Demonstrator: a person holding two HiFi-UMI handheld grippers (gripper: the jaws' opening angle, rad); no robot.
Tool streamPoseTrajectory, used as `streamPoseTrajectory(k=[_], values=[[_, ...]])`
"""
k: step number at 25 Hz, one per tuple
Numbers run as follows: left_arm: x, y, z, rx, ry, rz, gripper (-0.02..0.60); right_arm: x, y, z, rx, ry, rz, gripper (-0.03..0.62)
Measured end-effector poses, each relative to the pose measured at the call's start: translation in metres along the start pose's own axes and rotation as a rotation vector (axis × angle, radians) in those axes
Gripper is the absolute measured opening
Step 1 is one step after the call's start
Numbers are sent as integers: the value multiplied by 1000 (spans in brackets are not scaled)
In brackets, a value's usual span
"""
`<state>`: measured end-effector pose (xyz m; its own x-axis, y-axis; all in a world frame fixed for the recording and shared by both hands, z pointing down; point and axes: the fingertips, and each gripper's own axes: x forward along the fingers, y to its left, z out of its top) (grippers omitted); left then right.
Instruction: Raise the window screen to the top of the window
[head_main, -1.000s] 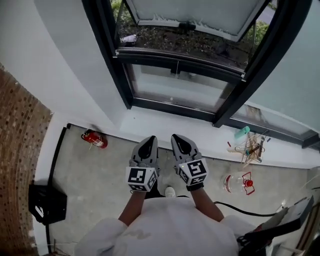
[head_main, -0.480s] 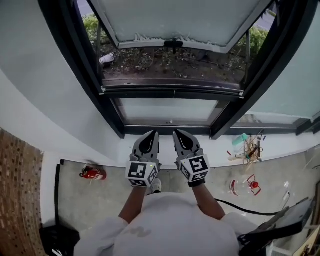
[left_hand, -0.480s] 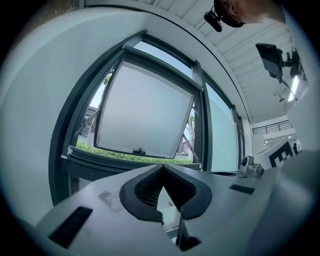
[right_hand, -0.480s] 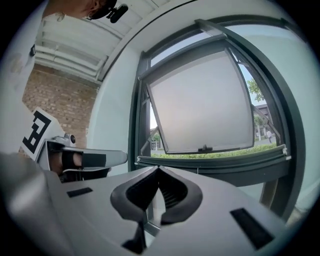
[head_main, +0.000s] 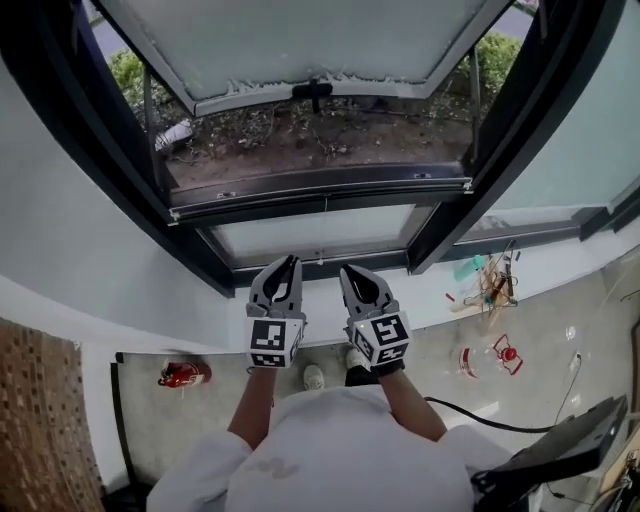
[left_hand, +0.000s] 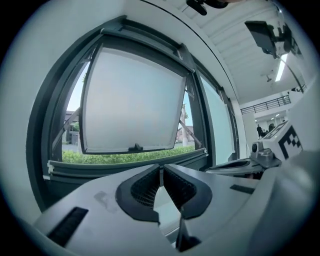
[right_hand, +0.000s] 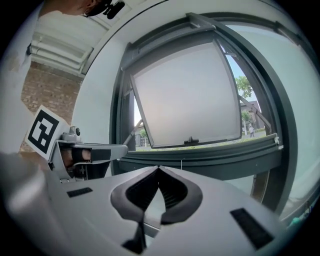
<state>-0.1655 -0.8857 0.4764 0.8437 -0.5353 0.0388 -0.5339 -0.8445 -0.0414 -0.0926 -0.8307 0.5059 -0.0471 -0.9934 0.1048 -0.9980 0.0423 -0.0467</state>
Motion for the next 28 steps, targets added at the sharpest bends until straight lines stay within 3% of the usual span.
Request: streamPoseTrajectory(k=[6, 12, 15, 20, 24, 28], values=[[43, 3, 18, 217, 41, -23, 3, 15, -29, 20, -17, -28, 3, 0], [91, 9, -6, 446, 201, -42, 5, 17, -48, 20, -19, -20, 10, 0], [118, 15, -22, 574, 307, -48, 83, 19, -70, 19, -4, -20, -17, 0], [138, 26, -38, 780, 400, -45, 139, 29, -88, 2, 55, 14, -31, 0], [153, 29, -61, 918, 483, -94, 253, 44, -92, -19, 110, 57, -7, 0], [158, 35, -72, 1011, 497, -78, 253, 68, -90, -55, 145, 151, 23, 3]])
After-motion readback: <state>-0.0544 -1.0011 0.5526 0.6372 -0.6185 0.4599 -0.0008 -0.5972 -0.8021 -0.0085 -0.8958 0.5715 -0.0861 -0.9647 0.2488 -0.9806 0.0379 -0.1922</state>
